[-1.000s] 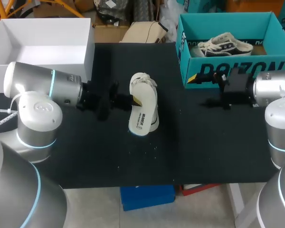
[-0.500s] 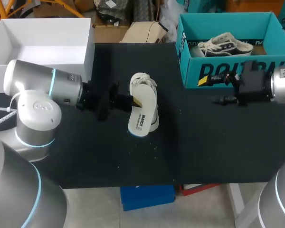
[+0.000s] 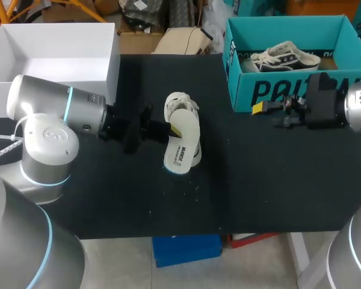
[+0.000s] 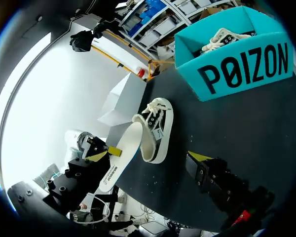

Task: Take the shoe out of the shoebox, open the shoe tongue, remove and reinsert the insole, then place the shoe into the shoebox

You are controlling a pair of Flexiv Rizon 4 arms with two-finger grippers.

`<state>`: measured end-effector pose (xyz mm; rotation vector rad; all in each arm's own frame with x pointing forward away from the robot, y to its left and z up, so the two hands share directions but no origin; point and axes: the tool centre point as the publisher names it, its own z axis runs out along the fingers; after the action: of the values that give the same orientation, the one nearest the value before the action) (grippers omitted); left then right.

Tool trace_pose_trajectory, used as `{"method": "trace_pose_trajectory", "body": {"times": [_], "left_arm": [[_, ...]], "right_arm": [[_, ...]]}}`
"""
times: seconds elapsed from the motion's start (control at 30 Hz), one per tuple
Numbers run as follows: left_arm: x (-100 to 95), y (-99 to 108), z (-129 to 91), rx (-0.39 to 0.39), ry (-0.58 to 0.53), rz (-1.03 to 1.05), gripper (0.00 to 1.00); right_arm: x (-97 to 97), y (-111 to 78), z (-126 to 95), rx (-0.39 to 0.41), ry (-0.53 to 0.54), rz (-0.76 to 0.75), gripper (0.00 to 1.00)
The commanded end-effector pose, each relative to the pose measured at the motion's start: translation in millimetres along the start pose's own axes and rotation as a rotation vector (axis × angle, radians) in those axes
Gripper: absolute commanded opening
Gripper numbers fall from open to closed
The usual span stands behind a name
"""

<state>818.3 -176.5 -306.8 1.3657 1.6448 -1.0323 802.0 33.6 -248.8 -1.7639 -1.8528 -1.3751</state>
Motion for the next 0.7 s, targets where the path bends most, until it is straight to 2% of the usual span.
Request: {"method": "trace_pose_trajectory", "body": {"times": [0.03, 0.4, 0.47, 0.57, 0.63, 0.7], "left_arm": [[-0.8, 2.9, 4.5, 0.005, 0.004, -0.001, 0.00], [-0.9, 3.8, 5.3, 0.010, 0.003, -0.011, 0.00], [-0.9, 3.8, 5.3, 0.010, 0.003, -0.011, 0.00], [-0.9, 3.8, 5.3, 0.010, 0.003, -0.011, 0.00], [-0.9, 3.8, 5.3, 0.010, 0.003, -0.011, 0.00], [-0.9, 3.8, 5.3, 0.010, 0.003, -0.011, 0.00]], "right_arm": [[-1.9, -11.3, -1.6, -0.181, -0.007, -0.279, 1.00], [-1.9, -11.3, -1.6, -0.181, -0.007, -0.279, 1.00], [-1.9, -11.6, -1.7, -0.139, -0.148, -0.440, 1.00], [-3.8, -13.0, -3.5, -0.150, -0.270, -0.622, 1.00], [-5.5, -14.1, -6.1, -0.159, -0.307, -0.697, 1.00], [-7.5, -16.1, -8.0, -0.158, -0.322, -0.707, 1.00]]}}
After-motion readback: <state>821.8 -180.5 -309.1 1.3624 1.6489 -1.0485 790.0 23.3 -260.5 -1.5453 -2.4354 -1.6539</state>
